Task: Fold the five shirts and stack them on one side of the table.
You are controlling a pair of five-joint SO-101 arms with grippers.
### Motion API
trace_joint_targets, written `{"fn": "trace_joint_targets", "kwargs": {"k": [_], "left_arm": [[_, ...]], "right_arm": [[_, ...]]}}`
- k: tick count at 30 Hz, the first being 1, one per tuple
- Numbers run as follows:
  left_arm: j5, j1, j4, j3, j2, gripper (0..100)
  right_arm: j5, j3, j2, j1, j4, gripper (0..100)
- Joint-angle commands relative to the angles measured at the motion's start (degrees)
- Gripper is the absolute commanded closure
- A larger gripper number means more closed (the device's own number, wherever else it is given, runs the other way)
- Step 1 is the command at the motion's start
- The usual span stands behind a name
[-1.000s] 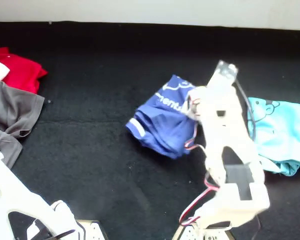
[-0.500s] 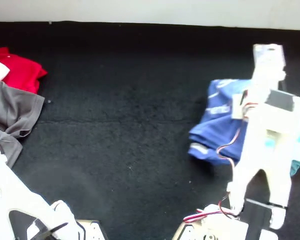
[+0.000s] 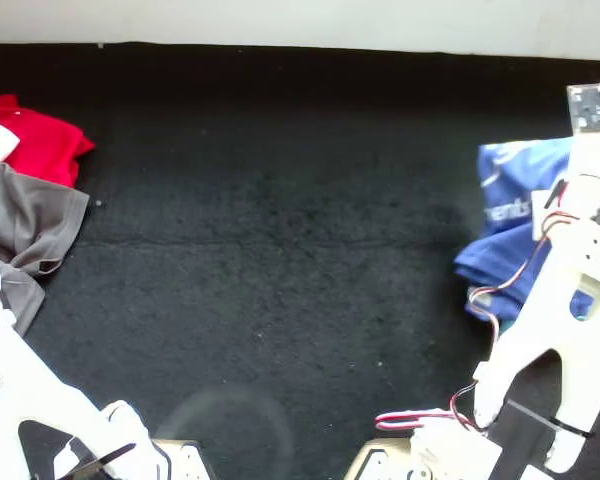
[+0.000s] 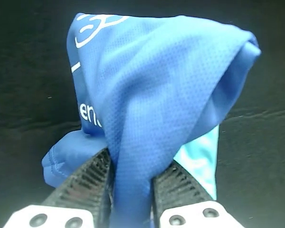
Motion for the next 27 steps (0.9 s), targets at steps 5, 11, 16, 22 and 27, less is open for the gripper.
{"fn": "trace_joint_targets", "kwargs": {"k": [5, 11, 16, 22, 27], "left_arm": [[-0.44, 0.84, -0.79, -0.4, -1.45, 99], [-0.44, 0.92, -0.79, -0.4, -1.45, 99], [-0.44, 0.92, -0.79, -0.4, -1.45, 99], [-0.18, 0.66, -1.41, -1.1, -1.19, 99], [-0.44, -0.22, -8.09, -0.48, -0.84, 99]], "right_arm": [[2.64, -4.18, 10.77, 6.55, -8.92, 99.1], [2.55, -4.88, 19.65, 10.51, -14.9, 76.8], [2.37, -14.37, 19.56, 12.44, -12.44, 69.2], [2.55, -31.08, 19.56, 8.48, 13.76, 73.0], [2.37, -38.29, 19.74, 2.15, 33.71, 86.7]]}}
